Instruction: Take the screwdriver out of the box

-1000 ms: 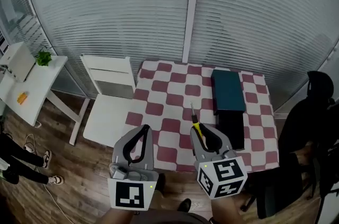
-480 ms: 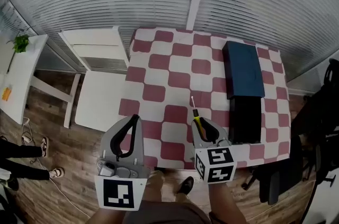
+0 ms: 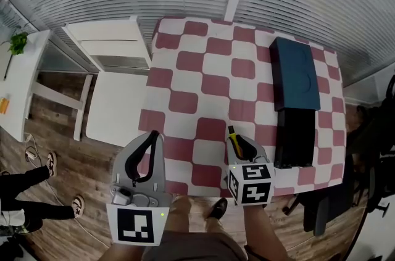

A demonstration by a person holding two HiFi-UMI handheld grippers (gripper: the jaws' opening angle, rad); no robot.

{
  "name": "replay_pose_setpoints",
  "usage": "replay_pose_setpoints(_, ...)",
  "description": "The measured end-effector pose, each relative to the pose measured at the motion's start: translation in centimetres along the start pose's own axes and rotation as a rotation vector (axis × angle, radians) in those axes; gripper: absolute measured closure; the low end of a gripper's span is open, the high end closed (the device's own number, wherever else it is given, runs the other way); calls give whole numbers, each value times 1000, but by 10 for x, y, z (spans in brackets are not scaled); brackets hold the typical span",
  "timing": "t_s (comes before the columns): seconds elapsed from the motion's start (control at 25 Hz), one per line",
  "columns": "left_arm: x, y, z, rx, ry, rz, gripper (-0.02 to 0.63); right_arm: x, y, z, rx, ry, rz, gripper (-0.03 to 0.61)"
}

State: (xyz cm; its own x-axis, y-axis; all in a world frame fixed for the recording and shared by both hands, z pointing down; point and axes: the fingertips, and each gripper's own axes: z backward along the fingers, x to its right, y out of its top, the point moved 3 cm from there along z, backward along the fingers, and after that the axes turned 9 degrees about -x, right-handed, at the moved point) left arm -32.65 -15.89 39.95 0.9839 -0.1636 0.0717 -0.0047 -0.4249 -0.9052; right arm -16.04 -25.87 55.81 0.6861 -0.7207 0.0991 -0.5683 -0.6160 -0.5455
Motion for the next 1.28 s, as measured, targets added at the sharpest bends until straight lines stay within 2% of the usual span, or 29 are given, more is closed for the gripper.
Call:
replay_pose_setpoints(0.28,4,4,12,12,11,-11,614,-3,3,11,38,12,-1,479)
replay_pose_setpoints(0.52,21,22,35,68,14,0,614,-4,14,54,144,20,9,503)
replay_pose_setpoints(0.64,34,33,51,106,7,-6,614,-3,19,86,221,23,13,552)
replay_pose_setpoints(1.12,90,99,124,305,17,-57,614,-13,51,259,655,23,115,554)
replay_pose_setpoints(1.28,104,116,148,359,26,-78,614,-12,56,307,759,5,162,554)
